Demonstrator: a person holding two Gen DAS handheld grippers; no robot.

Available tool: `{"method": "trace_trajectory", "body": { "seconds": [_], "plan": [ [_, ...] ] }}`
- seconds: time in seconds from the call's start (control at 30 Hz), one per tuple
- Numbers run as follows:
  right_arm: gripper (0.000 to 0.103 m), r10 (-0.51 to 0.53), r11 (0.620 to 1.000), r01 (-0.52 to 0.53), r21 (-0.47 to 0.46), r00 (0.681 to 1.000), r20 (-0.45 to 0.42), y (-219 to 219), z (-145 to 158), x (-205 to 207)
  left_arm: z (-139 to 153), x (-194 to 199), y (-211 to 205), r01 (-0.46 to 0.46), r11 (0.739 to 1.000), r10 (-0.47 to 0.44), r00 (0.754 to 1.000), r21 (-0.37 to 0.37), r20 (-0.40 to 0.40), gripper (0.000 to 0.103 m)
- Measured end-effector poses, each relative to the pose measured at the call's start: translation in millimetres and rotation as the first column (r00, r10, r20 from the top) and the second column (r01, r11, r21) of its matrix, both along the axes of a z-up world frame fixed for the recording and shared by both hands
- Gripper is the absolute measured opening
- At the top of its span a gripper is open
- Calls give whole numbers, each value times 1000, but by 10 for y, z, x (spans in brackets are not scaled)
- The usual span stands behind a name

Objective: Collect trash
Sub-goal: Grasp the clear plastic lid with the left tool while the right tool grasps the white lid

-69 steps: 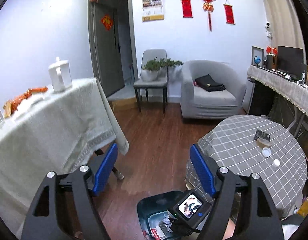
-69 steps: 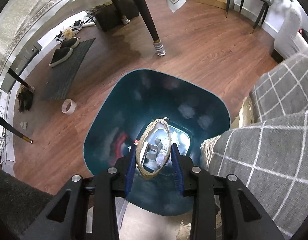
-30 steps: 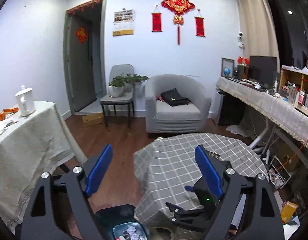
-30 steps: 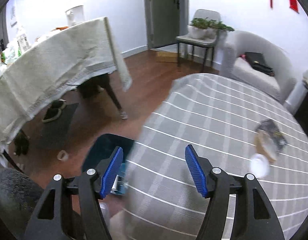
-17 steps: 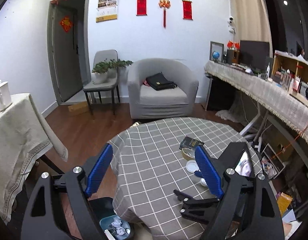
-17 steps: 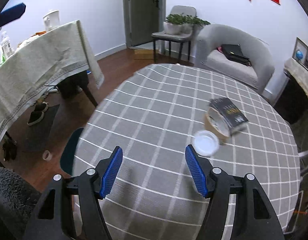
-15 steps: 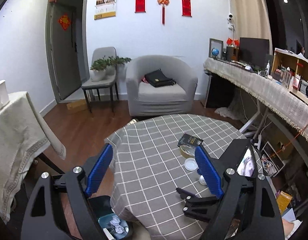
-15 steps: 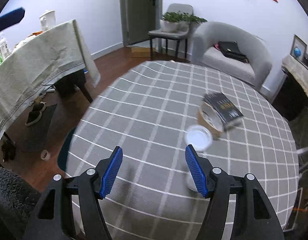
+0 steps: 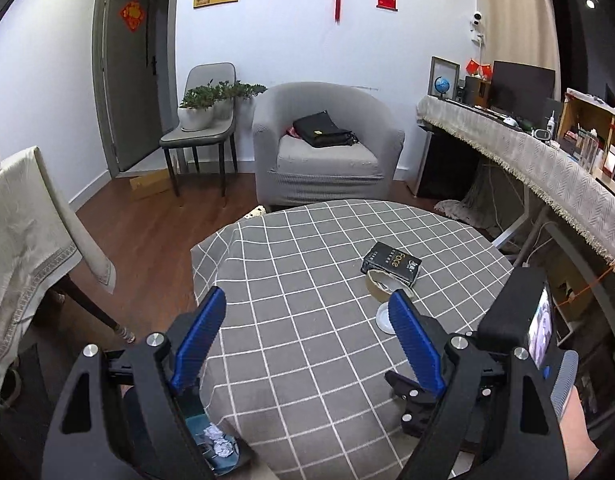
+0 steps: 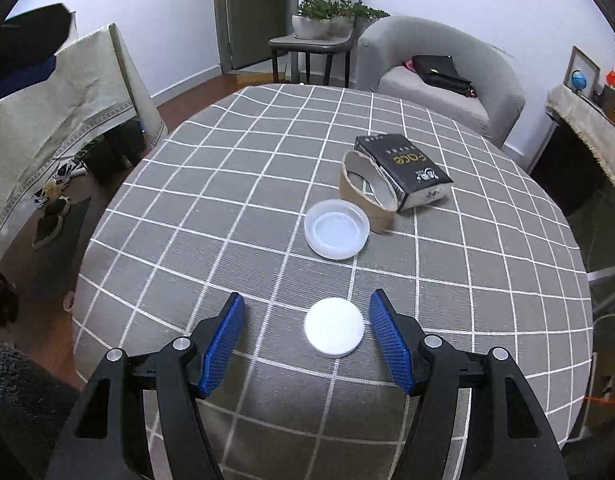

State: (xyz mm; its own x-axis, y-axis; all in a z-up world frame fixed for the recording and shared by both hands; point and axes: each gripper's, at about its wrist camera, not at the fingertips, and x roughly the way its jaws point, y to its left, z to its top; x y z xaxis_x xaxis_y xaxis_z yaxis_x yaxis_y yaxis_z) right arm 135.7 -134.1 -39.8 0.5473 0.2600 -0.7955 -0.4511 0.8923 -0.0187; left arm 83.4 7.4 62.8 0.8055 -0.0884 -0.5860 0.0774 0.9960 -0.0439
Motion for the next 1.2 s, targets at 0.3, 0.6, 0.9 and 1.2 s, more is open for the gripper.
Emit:
{"method": "trace_trajectory", "body": {
  "seconds": [0.3,0.6,0.9,1.2],
  "plan": [
    [43,0,1000,0,18,1000,9,-101,23,49,-245,197,-170,38,999,-38,999,31,-23,85],
    [29,-25,999,24,31,1000,9,-310,44,90,-463,452,-347,58,998,-55,996,30,-76,79],
    [29,-90,988,90,125,996,0,-719,209,133,-737,699,-599,85,996,-81,985,22,-153,73],
    [29,-141,977,138,163,990,4,-1024,289,109,-995,808,-930,166,982,-146,969,87,-200,73]
  ]
}}
